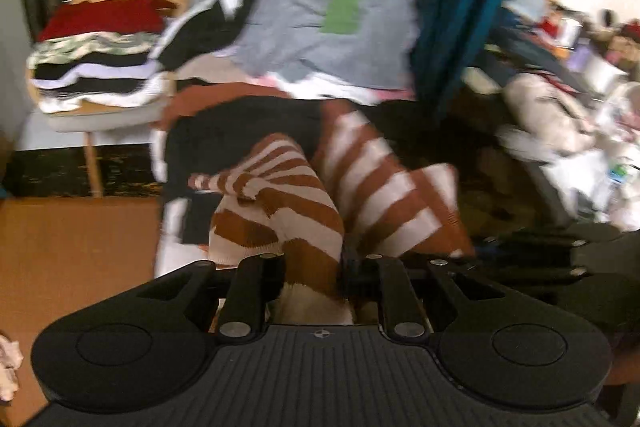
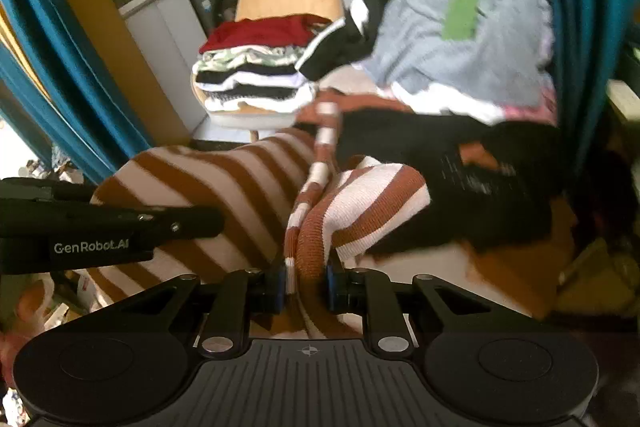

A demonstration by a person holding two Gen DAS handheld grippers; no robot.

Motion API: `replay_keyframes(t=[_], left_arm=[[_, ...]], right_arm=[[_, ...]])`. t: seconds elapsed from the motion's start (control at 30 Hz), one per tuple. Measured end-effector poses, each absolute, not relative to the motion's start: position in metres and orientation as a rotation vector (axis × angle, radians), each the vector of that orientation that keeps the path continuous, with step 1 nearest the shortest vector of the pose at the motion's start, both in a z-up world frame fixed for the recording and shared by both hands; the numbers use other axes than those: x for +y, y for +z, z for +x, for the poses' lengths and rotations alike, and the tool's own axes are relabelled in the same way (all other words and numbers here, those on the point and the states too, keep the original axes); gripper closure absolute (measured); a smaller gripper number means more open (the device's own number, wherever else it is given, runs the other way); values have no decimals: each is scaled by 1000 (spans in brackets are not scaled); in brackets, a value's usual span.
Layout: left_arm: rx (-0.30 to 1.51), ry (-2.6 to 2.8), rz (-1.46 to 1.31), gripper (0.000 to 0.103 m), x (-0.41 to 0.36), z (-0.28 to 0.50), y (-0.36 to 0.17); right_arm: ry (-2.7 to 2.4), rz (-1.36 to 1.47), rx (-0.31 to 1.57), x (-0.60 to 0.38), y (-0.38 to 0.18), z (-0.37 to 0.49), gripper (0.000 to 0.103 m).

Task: Fold clothes
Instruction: 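Carry the held sweater with both tools over to the tan chair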

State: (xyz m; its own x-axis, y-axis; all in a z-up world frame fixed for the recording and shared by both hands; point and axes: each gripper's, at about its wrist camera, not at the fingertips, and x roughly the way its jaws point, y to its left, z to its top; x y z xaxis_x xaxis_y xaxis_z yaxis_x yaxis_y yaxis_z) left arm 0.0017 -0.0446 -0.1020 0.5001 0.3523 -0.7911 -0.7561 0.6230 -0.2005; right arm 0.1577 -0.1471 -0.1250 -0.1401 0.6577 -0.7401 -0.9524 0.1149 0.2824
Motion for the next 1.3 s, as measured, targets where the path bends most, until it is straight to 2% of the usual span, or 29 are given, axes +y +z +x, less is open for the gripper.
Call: replay_keyframes(t=[0.27,0.53,0.87,1.3], left_arm=[[798,860,-608,84,33,-17,-104],[750,955,-650,84,99,-57,-103],[729,903,-640,84,200,-137,-114],[778,778,-540,84,346,-254,-97]], right_arm=[[1506,-363,949,-65,-131,199,86],[1534,-411,915,12,-130,193,86],[1485,-424,880,115,-130,102,86],[1382,-362,914,240,-116,-32,86]])
